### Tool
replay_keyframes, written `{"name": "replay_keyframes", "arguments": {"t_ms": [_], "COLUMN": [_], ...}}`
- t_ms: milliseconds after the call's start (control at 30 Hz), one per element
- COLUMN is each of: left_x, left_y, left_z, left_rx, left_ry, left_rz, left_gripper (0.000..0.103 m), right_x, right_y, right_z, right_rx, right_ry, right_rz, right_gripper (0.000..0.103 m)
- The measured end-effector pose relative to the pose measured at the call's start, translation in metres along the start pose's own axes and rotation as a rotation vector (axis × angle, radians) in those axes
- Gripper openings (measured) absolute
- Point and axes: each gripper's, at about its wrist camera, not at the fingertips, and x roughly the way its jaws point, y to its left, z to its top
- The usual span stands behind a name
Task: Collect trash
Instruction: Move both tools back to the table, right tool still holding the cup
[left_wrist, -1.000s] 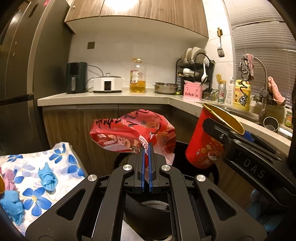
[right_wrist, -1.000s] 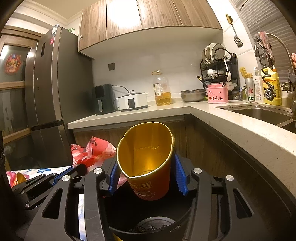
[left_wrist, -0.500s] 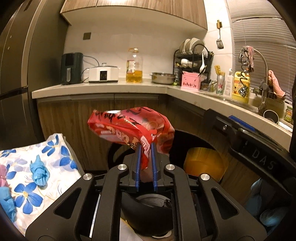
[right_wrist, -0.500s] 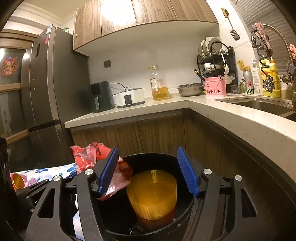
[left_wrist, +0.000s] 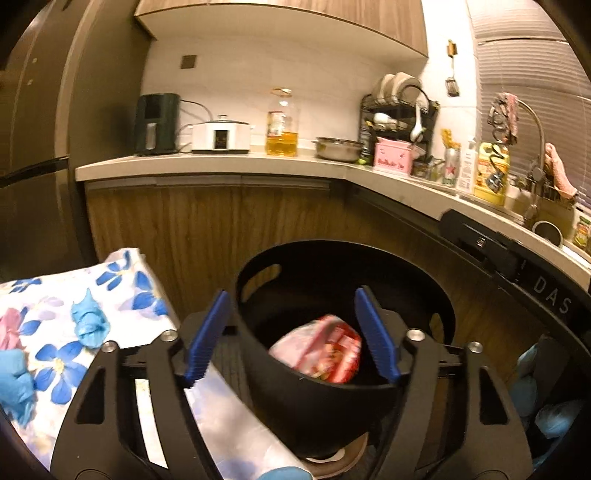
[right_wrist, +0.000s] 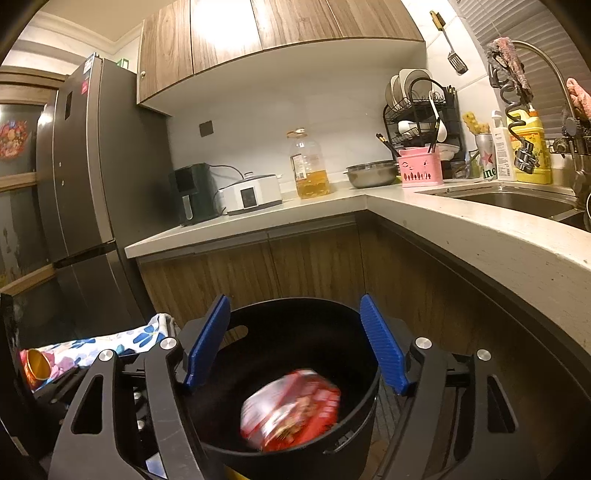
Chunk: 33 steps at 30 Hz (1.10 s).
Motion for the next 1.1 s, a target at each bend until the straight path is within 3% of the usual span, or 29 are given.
{"name": "replay_keyframes", "arguments": {"t_ms": [233,600,933,1100], "left_x": [-0.028,-0.093,-0.184,-0.22], "left_y": [0.015,0.055,0.127,0.166], "left_z": [-0.004,-0.021,-0.05,-0.066], "left_rx": [-0.028,-0.11,-0.18,-0.194], "left_ry": [-0.009,-0.03,-0.079,-0.067], "left_rz": [0.12,0.306,0.607,0.743], "left_gripper": [0.081,0.082,0.082,0.082], "right_x": [-0.014,-0.046,-0.07,-0.079], "right_y": [0.007,0.034,0.084,0.119], "right_z": [-0.001,-0.014,-0.031,-0.043], "right_rx": [-0.009,-0.01,-0.019,-0.051], "right_ry": [0.0,0.014,0.042,0.067], "right_rz": [0.01,0.071,0.195,0.268], "right_gripper": [0.076,0.08,0.08,0.08]}}
